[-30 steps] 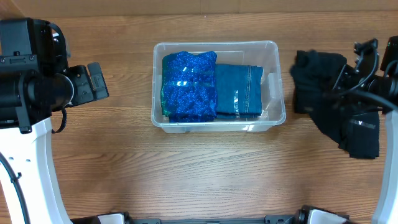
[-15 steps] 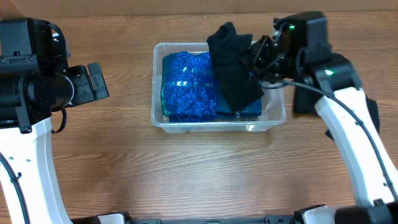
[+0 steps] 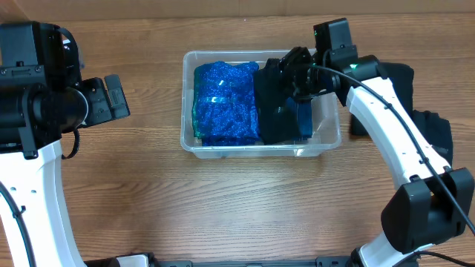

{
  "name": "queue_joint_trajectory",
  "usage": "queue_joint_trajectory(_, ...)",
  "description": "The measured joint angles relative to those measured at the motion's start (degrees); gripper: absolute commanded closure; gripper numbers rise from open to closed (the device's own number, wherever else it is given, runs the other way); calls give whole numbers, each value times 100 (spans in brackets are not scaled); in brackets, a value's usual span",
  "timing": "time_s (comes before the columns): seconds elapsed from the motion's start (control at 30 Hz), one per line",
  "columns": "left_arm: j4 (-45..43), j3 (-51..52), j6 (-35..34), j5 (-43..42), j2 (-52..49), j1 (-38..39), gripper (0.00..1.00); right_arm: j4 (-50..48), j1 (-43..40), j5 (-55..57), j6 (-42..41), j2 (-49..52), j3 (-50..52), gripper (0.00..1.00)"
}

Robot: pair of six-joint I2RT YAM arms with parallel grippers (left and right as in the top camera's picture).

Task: Pack container
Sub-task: 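Lift the black garment and drop it onto the jeans in the bin, then grasp the remaining black garment pieces with the right gripper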

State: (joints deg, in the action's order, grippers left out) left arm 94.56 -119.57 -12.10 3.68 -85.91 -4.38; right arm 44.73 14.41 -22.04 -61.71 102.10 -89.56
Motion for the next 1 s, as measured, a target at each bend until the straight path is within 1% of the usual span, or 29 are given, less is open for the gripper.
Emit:
queue_joint_trajectory(0.1,0,0,0,0,0,0,0,190,-422,46,682,-229,0,35)
queue_joint_trajectory(0.17,0,0,0,0,0,0,0,431,-966,57,1373,-577,0,33)
queue_joint_trajectory(0.2,2,0,0,0,0,0,0,568,-1239,63,1648,-748,0,29)
queue_joint_trajectory(0.23,0,0,0,0,0,0,0,785,-1611,92,1987,-973,0,23)
queue_joint_trajectory(0.27,0,0,0,0,0,0,0,975,-1956,131,2214,-1165,-2,21)
queue_joint_trajectory(0.3,0,0,0,0,0,0,0,1088,-2192,162,2312,-1259,-7,18)
queue_joint_trajectory(0.37,0,0,0,0,0,0,0,1440,-2861,258,2653,-1379,-22,9)
queue_joint_trajectory(0.43,0,0,0,0,0,0,0,1639,-3781,479,3001,-1303,-22,0)
queue_joint_trajectory(0.53,-2,0,0,2,0,0,0,1749,-4752,601,3486,-1008,-22,0)
queue_joint_trajectory(0.6,2,0,0,0,0,0,0,1784,-5379,796,3965,-579,-22,0)
queue_joint_trajectory(0.7,0,0,0,0,0,0,0,1797,-5886,953,4339,57,-22,0)
queue_joint_trajectory(0.8,2,0,0,0,0,0,0,1716,-6188,1029,4717,699,-22,0)
queue_joint_trajectory(1.0,0,0,0,0,0,0,0,1373,-6236,1047,5574,1478,-22,0)
